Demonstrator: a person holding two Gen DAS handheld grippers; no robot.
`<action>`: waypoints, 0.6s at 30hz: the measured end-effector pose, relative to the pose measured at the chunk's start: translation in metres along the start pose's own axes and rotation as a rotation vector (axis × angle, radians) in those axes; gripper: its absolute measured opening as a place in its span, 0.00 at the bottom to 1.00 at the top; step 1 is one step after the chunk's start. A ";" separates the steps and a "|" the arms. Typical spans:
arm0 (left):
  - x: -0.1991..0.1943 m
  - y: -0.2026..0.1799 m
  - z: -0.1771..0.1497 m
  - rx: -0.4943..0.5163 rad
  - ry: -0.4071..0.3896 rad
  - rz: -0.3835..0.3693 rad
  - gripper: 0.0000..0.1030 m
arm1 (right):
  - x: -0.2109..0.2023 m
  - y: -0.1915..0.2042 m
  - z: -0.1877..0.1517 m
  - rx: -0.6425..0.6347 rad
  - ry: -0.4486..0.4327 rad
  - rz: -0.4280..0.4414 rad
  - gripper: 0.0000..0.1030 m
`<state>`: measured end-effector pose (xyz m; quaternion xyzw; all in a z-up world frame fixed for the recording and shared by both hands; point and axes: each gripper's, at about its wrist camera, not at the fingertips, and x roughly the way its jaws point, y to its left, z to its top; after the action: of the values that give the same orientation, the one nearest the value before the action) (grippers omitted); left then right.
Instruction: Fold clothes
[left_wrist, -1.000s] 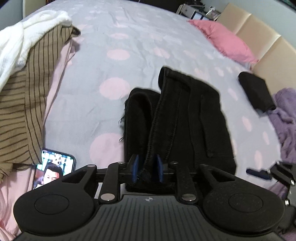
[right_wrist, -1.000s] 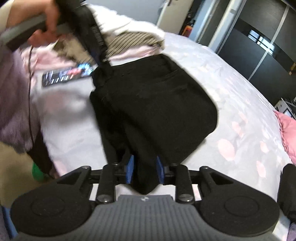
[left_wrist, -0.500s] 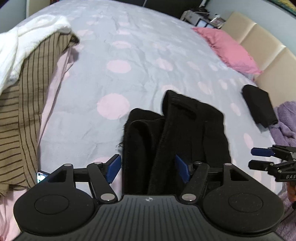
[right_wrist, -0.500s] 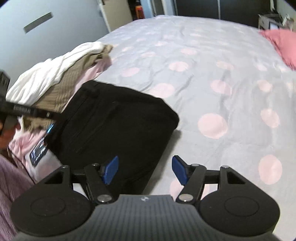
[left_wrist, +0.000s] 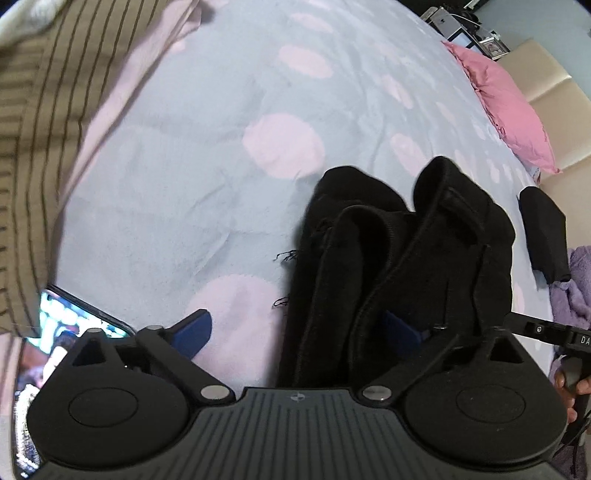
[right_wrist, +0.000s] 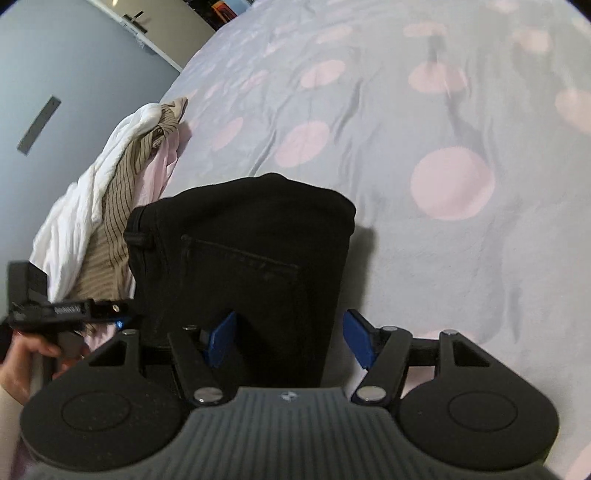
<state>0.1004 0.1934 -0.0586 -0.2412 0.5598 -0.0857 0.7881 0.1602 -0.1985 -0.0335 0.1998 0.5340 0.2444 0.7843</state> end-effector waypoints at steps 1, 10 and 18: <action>0.003 0.004 0.001 -0.010 0.008 -0.011 1.00 | 0.004 -0.002 0.001 0.015 0.008 0.012 0.65; 0.015 0.023 0.002 -0.043 0.026 -0.108 1.00 | 0.030 -0.034 0.001 0.196 0.067 0.168 0.68; 0.014 0.033 -0.002 -0.128 0.029 -0.266 0.61 | 0.039 -0.050 -0.007 0.311 0.094 0.258 0.67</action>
<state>0.0994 0.2157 -0.0865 -0.3619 0.5384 -0.1567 0.7448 0.1749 -0.2147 -0.0938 0.3735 0.5712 0.2667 0.6805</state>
